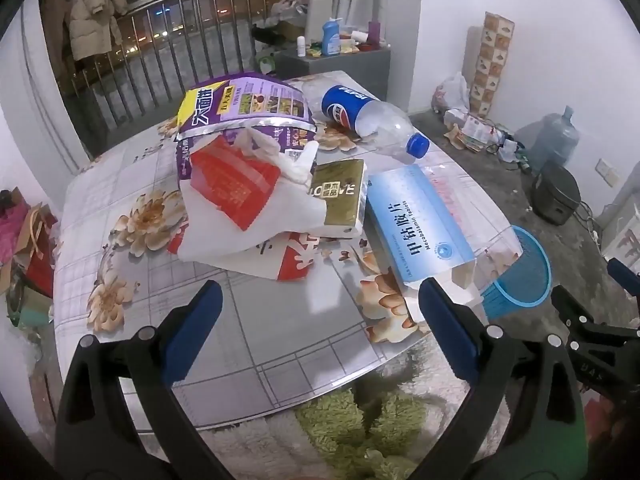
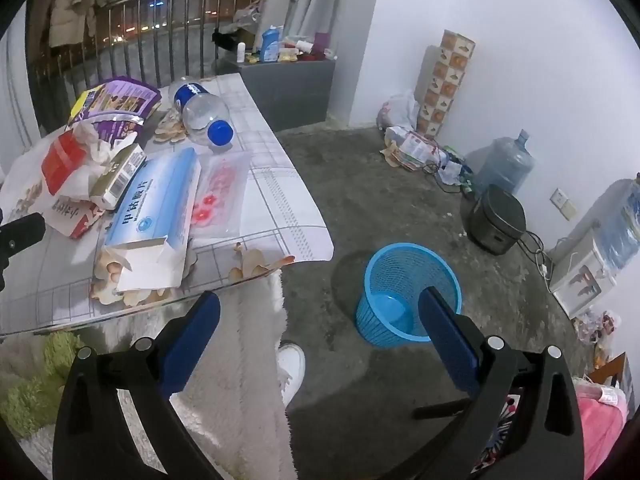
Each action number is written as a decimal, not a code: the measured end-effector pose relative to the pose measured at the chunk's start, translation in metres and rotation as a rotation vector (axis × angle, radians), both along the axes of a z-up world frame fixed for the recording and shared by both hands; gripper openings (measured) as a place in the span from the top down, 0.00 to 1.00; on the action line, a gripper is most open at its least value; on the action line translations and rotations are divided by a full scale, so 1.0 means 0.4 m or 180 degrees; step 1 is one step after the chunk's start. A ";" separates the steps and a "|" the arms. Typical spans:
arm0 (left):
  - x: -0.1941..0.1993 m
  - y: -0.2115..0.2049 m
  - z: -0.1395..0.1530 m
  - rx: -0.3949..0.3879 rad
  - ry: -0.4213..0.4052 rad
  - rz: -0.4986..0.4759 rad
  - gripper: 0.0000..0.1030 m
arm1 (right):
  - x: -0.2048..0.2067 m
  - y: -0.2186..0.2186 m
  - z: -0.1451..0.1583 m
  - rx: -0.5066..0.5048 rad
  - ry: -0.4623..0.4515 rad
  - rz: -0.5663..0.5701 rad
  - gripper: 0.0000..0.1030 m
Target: Collect trash
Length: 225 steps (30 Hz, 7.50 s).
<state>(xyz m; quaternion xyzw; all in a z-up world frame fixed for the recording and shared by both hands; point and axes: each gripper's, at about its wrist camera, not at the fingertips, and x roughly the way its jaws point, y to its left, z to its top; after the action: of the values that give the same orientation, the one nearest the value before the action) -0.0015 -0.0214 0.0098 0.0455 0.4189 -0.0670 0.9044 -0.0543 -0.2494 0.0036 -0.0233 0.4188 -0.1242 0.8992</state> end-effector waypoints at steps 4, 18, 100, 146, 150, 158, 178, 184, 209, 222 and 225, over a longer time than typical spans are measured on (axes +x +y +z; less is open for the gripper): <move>0.006 0.003 0.000 -0.0008 0.0005 0.0013 0.08 | -0.001 -0.002 0.004 0.0002 -0.0012 -0.0014 0.06; 0.000 0.023 0.001 -0.0026 -0.0024 0.0098 0.08 | -0.001 -0.005 0.009 0.0015 -0.0033 -0.0013 0.06; 0.139 -0.060 -0.119 -0.0980 0.0668 -0.1486 0.28 | 0.206 -0.054 -0.123 0.1918 0.0188 0.0389 0.50; 0.138 -0.120 -0.125 -0.0642 0.0620 -0.1380 0.84 | 0.147 -0.133 -0.068 0.1834 -0.0216 0.0198 0.98; 0.126 -0.144 -0.087 -0.0688 0.0528 -0.1493 0.85 | 0.109 -0.178 -0.042 0.1772 -0.0390 0.0070 0.98; 0.179 -0.316 -0.025 -0.0782 0.0471 -0.1907 0.87 | 0.049 -0.327 -0.041 0.1770 -0.0653 -0.0433 0.98; 0.384 -1.098 -0.367 0.0067 0.1162 -0.2809 0.38 | 0.082 -0.757 -0.454 0.1778 -0.0183 -0.2336 0.76; 0.375 -1.103 -0.363 0.0001 0.1145 -0.2836 0.28 | 0.040 -0.766 -0.492 0.1751 -0.0127 -0.2625 0.57; 0.290 -0.343 0.089 -0.1344 -0.0023 -0.2070 0.10 | 0.098 -0.326 0.022 0.0335 -0.1100 -0.1086 0.06; 0.196 0.118 0.170 -0.1238 -0.0724 -0.1073 0.09 | 0.094 -0.118 0.115 0.0502 -0.1496 -0.0179 0.06; 0.175 0.191 0.178 -0.1178 -0.0840 -0.0880 0.09 | 0.113 -0.078 0.116 0.0773 -0.1461 0.0017 0.06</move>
<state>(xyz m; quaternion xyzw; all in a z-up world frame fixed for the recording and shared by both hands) 0.0686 0.0548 0.0809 -0.0556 0.2678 -0.2588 0.9264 -0.0091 -0.2807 0.0500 0.1125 0.2156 -0.0726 0.9672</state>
